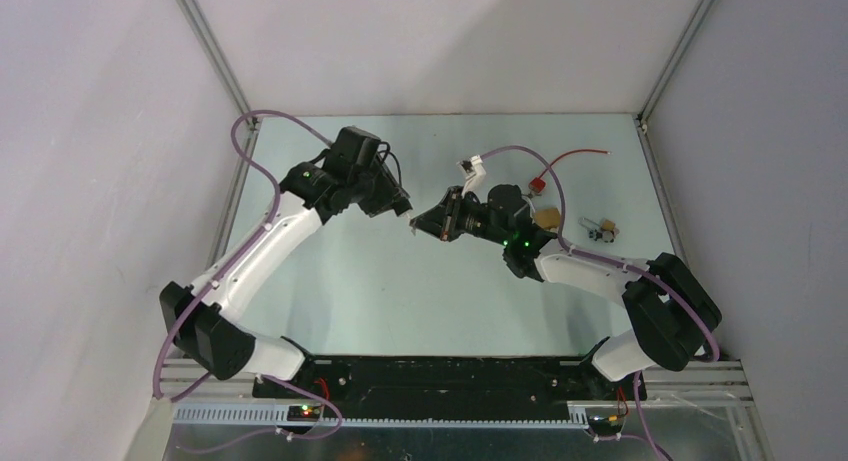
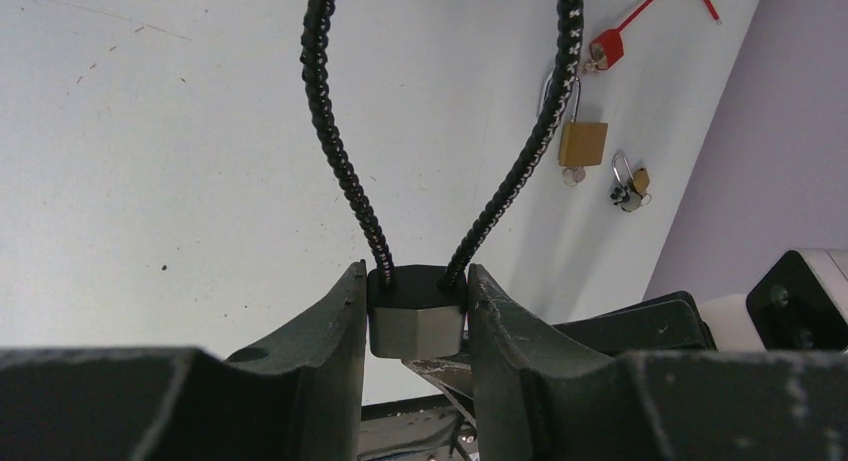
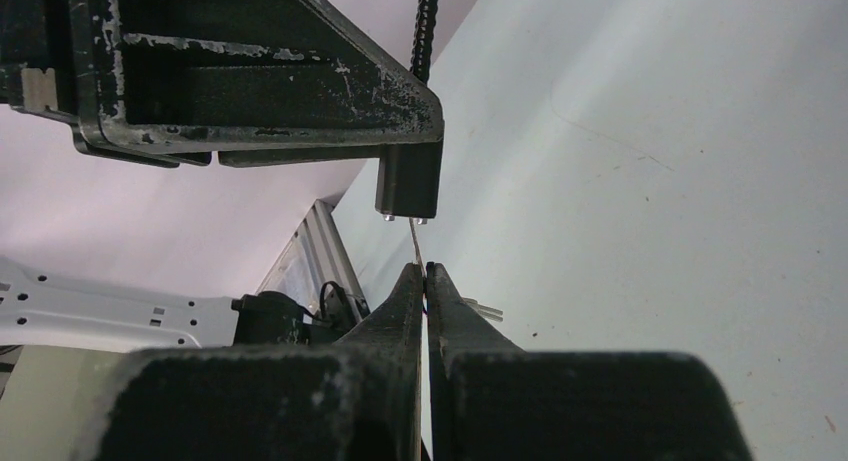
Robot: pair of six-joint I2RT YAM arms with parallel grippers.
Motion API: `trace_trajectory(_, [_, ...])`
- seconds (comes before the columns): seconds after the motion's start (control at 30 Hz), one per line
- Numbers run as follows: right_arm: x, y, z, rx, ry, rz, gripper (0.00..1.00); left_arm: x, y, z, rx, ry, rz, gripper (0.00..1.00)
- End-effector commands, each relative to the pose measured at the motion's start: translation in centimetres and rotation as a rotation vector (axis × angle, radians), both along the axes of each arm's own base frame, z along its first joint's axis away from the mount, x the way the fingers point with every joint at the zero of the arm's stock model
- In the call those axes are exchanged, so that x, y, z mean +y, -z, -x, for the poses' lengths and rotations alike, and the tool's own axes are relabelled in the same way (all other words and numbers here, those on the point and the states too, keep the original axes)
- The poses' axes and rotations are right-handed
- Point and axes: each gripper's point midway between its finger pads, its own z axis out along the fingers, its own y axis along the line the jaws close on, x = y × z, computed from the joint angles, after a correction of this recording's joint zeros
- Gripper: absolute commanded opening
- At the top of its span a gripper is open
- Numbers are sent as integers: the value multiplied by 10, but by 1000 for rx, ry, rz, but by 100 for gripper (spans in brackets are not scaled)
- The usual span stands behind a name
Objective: Unlock with the key
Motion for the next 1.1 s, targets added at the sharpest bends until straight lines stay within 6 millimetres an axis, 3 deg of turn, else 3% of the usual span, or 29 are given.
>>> trace_trajectory(0.0, [-4,-48,-8,-168,30,-102,0,-21,-22,29,-31,120,63,22])
trace_trajectory(0.17, [-12,-65,-5,-230,29,-161,0,-21,-29,33,-64,130,77,22])
trace_trajectory(0.63, [-22,-88,-5,-241,28,-261,0,-25,-47,34,-261,140,28,22])
trace_trajectory(0.73, [-22,-100,1,-278,4,-305,0,-19,-45,35,-304,104,10,22])
trace_trajectory(1.07, [-18,-107,7,-372,-18,-336,0,-10,-57,41,-455,-6,171,22])
